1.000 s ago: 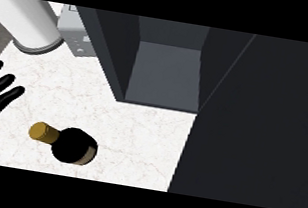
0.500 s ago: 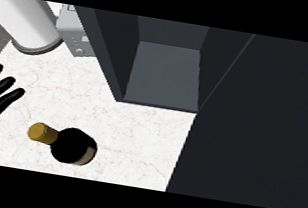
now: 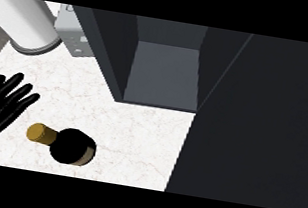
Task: Pick up the wine, place it into the cabinet and close the cabinet
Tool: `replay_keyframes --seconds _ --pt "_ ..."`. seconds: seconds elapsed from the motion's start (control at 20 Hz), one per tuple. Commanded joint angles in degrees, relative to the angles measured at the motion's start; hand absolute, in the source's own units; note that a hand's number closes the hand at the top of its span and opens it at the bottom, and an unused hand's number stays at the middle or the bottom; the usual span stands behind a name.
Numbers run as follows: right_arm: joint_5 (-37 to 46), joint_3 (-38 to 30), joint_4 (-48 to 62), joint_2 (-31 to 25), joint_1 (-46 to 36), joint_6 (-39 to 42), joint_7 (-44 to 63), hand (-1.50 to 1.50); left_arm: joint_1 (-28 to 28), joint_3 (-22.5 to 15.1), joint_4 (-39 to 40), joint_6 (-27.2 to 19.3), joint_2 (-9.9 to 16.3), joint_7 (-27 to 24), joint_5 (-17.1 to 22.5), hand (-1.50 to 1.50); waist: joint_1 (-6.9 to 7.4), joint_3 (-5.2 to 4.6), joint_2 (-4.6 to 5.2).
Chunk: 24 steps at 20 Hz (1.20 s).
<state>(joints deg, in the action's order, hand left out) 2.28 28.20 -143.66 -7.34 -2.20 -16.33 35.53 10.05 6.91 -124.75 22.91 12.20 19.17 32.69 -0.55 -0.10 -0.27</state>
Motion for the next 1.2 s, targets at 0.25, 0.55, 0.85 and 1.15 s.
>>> replay_keyframes --seconds 0.25,0.55,0.85,1.15 --pt "8.15 4.77 -11.79 -2.96 2.75 -2.51 4.9 -1.5 -0.46 0.96 10.46 4.38 -2.43 -8.52 -8.3 -1.5 -0.35 0.01 -0.05" --pt "6.59 2.89 -13.49 -5.79 2.47 -3.02 5.19 -1.5 1.78 1.58 18.65 8.44 -4.04 -18.15 -15.69 -1.5 -0.75 -0.02 -0.11" --pt "6.72 2.61 -12.03 -5.46 -1.77 -4.79 7.43 -1.5 0.89 3.98 25.29 11.13 -2.88 -24.12 -18.0 -1.5 -0.14 -0.02 0.02" --pt "9.86 6.6 -9.78 -5.15 -1.88 -6.98 6.0 -1.5 -2.76 3.94 34.49 11.18 -2.57 -28.14 -22.74 -1.5 -0.28 -0.01 0.03"
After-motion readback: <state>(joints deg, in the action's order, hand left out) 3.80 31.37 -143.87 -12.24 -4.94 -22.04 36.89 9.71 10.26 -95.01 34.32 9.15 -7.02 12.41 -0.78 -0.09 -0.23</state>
